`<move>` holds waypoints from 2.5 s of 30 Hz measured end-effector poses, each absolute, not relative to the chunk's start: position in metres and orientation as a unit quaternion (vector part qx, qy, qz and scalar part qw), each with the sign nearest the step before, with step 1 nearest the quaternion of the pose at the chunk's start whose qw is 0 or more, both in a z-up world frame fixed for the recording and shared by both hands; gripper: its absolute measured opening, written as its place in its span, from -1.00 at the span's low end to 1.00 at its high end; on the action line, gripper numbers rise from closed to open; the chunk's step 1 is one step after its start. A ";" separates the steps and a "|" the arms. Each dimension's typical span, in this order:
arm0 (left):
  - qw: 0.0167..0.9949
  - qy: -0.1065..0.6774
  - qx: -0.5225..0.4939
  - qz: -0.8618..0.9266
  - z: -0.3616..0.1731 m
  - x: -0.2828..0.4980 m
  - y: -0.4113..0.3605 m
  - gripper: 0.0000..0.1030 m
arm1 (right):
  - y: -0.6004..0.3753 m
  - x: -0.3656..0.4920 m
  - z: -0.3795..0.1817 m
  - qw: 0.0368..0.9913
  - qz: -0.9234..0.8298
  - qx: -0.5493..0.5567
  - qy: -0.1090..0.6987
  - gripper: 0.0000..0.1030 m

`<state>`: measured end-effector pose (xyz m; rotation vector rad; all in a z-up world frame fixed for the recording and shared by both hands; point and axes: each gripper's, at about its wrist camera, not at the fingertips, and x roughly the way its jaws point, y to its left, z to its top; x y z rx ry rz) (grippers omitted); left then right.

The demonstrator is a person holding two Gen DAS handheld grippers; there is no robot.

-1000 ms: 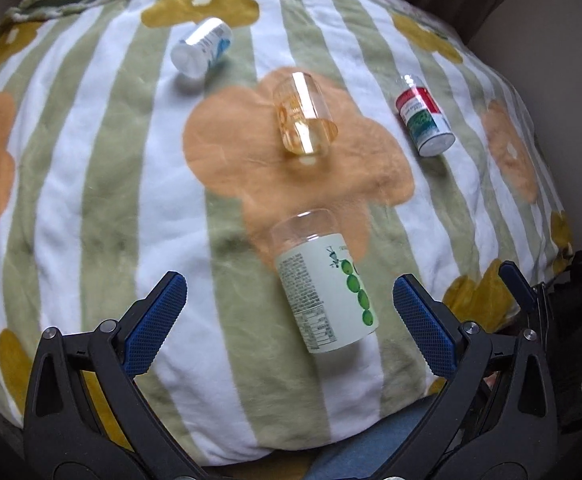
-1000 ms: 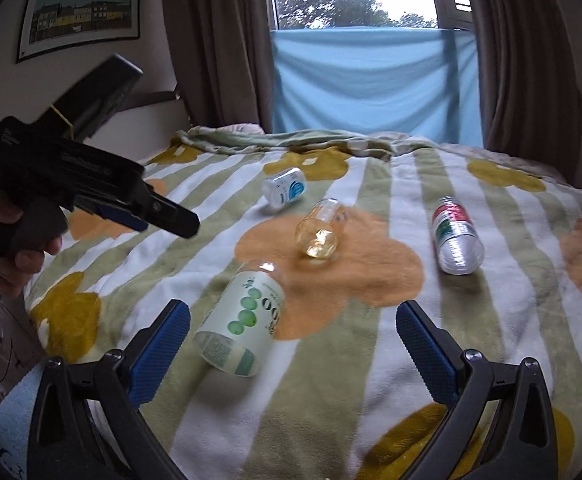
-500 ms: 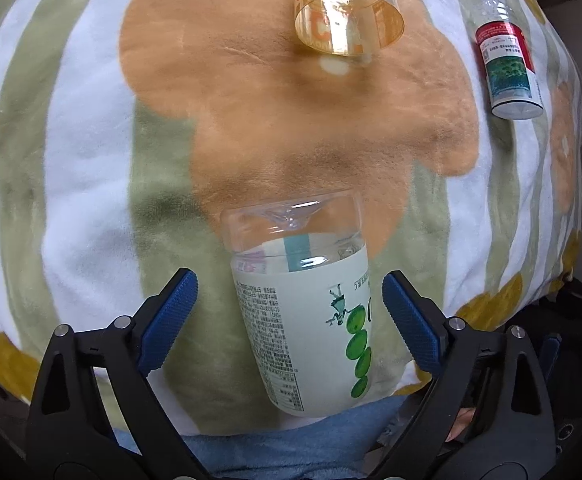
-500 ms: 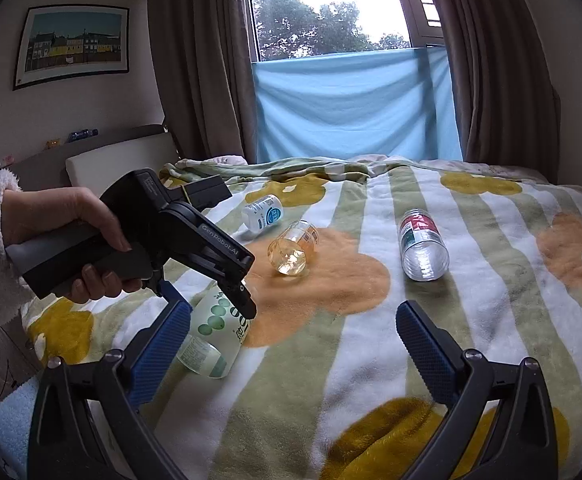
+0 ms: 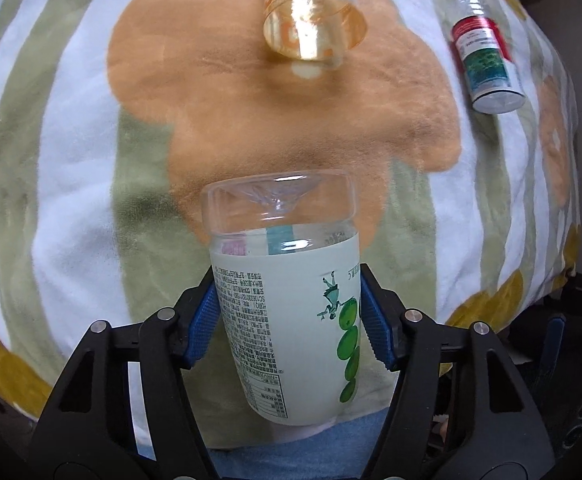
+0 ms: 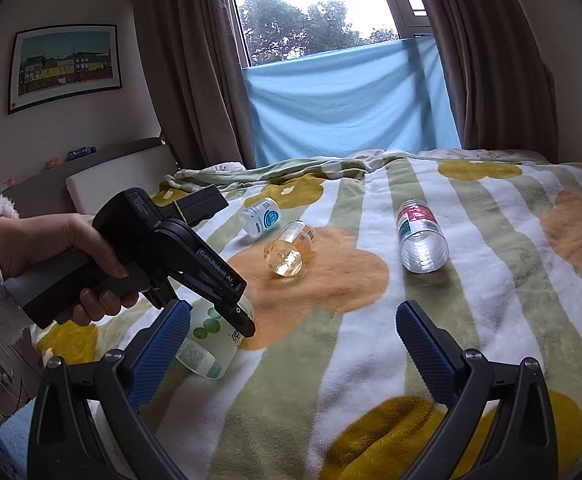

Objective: Flip cup upside down

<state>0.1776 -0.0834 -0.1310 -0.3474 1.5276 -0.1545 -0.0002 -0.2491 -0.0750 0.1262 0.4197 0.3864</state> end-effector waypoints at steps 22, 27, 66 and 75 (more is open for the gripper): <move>0.934 0.348 -0.065 -0.048 -0.115 0.103 -0.091 0.17 | -0.257 -0.025 -0.080 0.952 0.189 0.095 0.221 1.00; 0.933 0.350 -0.069 -0.048 -0.116 0.099 -0.090 0.17 | -0.255 -0.024 -0.082 0.950 0.191 0.101 0.224 1.00; 0.950 0.305 -0.041 -0.058 -0.036 0.011 -0.055 0.99 | -0.220 -0.032 -0.026 0.965 0.166 0.060 0.191 1.00; 0.979 0.191 -0.063 -0.031 0.061 -0.045 0.010 0.99 | -0.174 -0.049 0.039 0.987 0.090 -0.024 0.131 1.00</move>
